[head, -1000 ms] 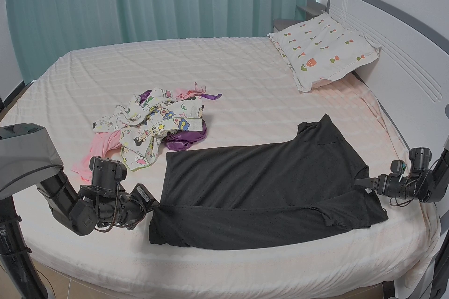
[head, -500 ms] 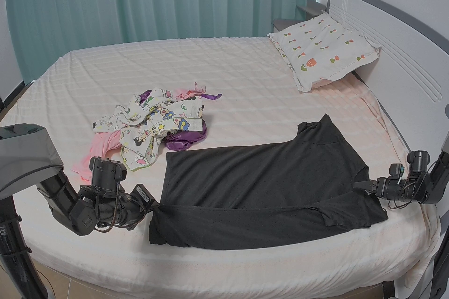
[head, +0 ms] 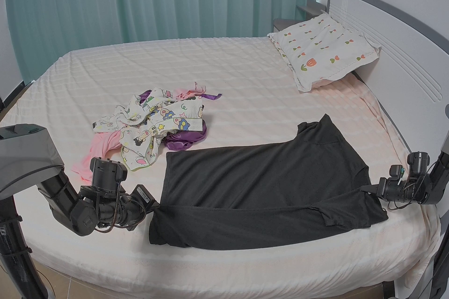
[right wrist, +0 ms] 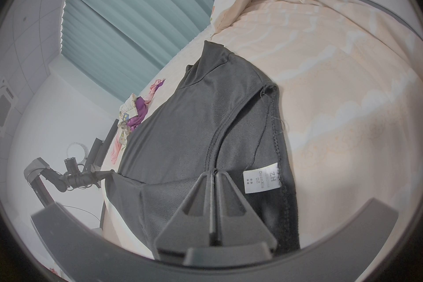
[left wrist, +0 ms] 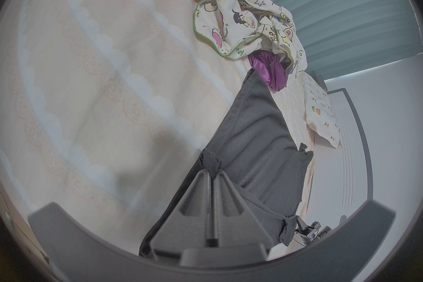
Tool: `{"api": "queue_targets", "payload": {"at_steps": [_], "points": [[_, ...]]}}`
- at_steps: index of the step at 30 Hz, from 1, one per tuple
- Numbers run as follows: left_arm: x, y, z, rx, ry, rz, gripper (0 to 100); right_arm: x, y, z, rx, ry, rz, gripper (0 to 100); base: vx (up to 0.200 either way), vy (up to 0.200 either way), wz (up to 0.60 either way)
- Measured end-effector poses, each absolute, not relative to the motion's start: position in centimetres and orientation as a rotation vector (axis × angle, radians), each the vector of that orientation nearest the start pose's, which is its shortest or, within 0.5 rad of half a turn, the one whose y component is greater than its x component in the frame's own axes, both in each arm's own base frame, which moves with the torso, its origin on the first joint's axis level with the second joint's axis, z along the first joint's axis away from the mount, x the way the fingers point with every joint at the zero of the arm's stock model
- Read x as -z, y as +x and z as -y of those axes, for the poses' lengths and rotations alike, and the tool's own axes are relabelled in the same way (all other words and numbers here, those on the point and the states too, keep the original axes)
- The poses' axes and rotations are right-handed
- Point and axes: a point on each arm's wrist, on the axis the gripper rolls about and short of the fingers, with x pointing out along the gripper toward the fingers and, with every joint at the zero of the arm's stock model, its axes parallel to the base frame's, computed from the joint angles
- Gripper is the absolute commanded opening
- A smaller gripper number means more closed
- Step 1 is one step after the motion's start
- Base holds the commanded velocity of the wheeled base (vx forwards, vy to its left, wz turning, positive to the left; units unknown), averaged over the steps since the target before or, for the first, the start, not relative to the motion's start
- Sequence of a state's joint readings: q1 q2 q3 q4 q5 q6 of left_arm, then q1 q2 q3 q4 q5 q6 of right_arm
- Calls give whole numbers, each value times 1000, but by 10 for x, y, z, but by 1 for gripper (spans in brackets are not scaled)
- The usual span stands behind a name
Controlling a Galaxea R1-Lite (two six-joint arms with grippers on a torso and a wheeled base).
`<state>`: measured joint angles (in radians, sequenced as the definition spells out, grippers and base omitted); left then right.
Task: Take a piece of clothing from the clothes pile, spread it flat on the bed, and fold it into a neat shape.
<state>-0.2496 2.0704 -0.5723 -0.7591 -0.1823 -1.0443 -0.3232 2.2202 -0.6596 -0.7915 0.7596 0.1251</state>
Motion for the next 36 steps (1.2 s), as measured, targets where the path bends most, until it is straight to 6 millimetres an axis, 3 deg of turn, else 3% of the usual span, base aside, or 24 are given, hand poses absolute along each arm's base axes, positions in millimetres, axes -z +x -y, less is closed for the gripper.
{"api": "queue_targets", "payload": {"at_steps": [22, 36], "points": [[-23, 298, 76, -32, -955, -879, 0, -23, 321, 110, -336, 596, -493, 0, 0, 0, 0], [-19, 305, 79, 55, -976, -745, 0, -9, 319, 109, -317, 624, -511, 0, 0, 0, 0]]}}
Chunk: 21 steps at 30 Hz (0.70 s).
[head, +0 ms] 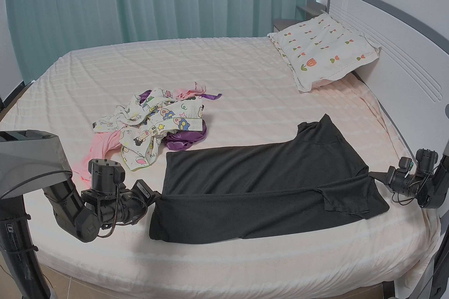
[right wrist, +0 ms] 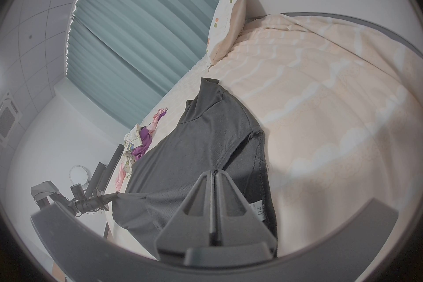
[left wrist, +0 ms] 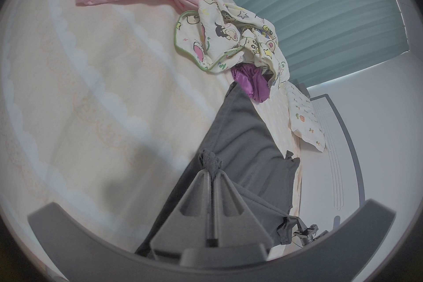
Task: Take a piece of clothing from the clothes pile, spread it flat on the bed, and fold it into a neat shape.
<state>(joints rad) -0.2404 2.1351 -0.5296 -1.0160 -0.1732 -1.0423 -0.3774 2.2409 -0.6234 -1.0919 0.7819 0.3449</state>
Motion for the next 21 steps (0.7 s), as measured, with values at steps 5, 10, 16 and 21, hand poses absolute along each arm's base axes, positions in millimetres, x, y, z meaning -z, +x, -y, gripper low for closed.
{"api": "queue_targets", "payload": {"at_steps": [5, 10, 16, 21], "points": [[-13, 303, 78, 36, -985, -764, 0, -7, 320, 110, -308, 627, -516, 0, 0, 0, 0], [-10, 303, 78, 27, -988, -772, 0, -5, 320, 110, -304, 629, -518, 0, 0, 0, 0], [-8, 305, 78, 22, -987, -760, 0, -4, 320, 109, -308, 629, -522, 0, 0, 0, 0], [-7, 308, 79, 45, -989, -722, 100, -3, 320, 108, -309, 625, -523, 100, 0, 0, 0]]}}
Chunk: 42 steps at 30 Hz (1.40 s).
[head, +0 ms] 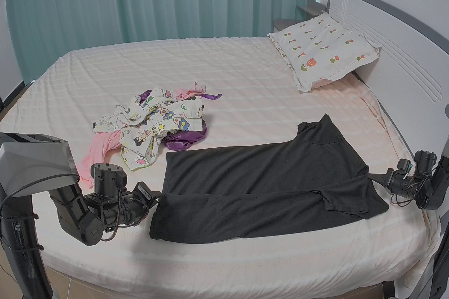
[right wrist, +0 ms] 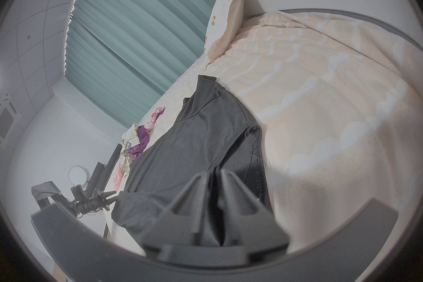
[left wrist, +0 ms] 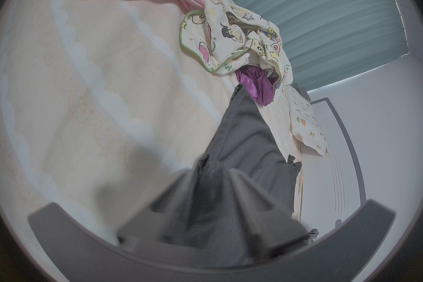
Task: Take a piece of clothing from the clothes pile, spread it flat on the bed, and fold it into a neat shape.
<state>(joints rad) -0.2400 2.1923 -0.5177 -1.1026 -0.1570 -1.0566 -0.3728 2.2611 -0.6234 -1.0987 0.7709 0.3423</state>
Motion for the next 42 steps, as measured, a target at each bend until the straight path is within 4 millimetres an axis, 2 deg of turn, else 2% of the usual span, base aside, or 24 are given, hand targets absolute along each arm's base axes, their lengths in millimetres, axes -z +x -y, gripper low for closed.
{"api": "queue_targets", "payload": {"at_steps": [5, 10, 15, 19, 22, 27, 33, 38, 42], "points": [[-2, 308, 81, 28, -976, -716, 100, -3, 321, 108, -311, 626, -519, 100, 0, 0, 0], [0, 306, 81, 21, -982, -721, 100, -14, 322, 109, -294, 630, -492, 100, 0, 0, 0], [1, 304, 79, 11, -996, -729, 100, -31, 329, 101, -168, 704, -459, 100, 0, 0, 0], [-2, 302, 76, 5, -1037, -735, 100, -46, 331, 87, -54, 781, -426, 100, 0, 0, 0], [-7, 299, 73, 28, -1087, -745, 100, -51, 320, 68, 19, 865, -442, 100, 0, 0, 0], [-15, 294, 67, 94, -1152, -758, 100, -58, 288, 35, 99, 988, -491, 100, 0, 0, 0], [-21, 289, 60, 131, -1195, -753, 100, -59, 249, -4, 170, 1019, -545, 100, 0, 0, 0], [-23, 287, 57, 136, -1202, -748, 100, -57, 231, -20, 145, 1010, -595, 100, 0, 0, 0], [-24, 287, 57, 139, -1199, -745, 100, -56, 229, -26, 131, 1009, -613, 100, 0, 0, 0]]}}
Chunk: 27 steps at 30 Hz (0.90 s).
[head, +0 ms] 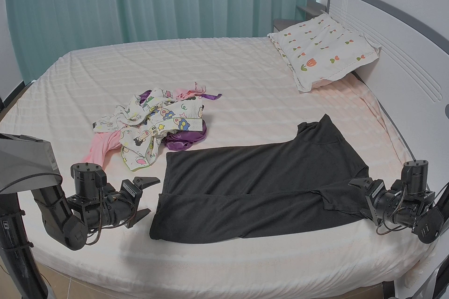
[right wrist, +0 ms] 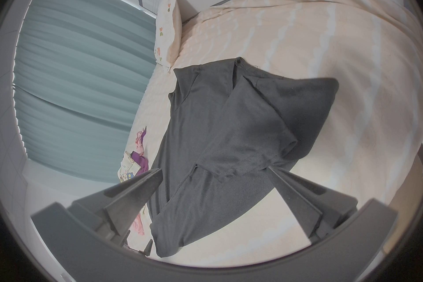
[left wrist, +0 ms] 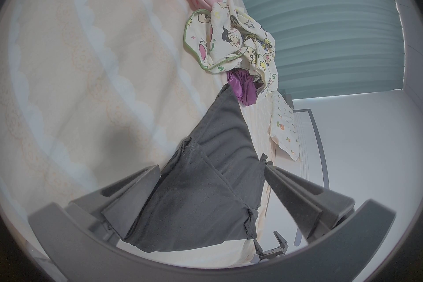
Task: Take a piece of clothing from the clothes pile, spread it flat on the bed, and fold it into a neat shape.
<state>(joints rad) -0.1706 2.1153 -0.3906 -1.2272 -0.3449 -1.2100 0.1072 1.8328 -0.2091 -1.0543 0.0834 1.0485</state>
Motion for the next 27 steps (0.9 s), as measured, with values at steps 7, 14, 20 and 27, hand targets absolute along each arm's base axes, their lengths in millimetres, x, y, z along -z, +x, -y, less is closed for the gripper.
{"api": "queue_targets", "payload": {"at_steps": [7, 14, 20, 27], "points": [[-25, 286, 57, 142, -1196, -743, 100, -53, 238, -40, 130, 1070, -562, 100, 0, 0, 0], [-25, 286, 57, 143, -1195, -742, 100, -39, 239, -53, 146, 1039, -565, 100, 0, 0, 0], [-25, 287, 58, 145, -1195, -742, 100, -32, 237, -56, 154, 1033, -593, 100, 0, 0, 0], [-25, 287, 57, 144, -1195, -741, 100, -29, 236, -56, 164, 1030, -609, 100, 0, 0, 0]]}}
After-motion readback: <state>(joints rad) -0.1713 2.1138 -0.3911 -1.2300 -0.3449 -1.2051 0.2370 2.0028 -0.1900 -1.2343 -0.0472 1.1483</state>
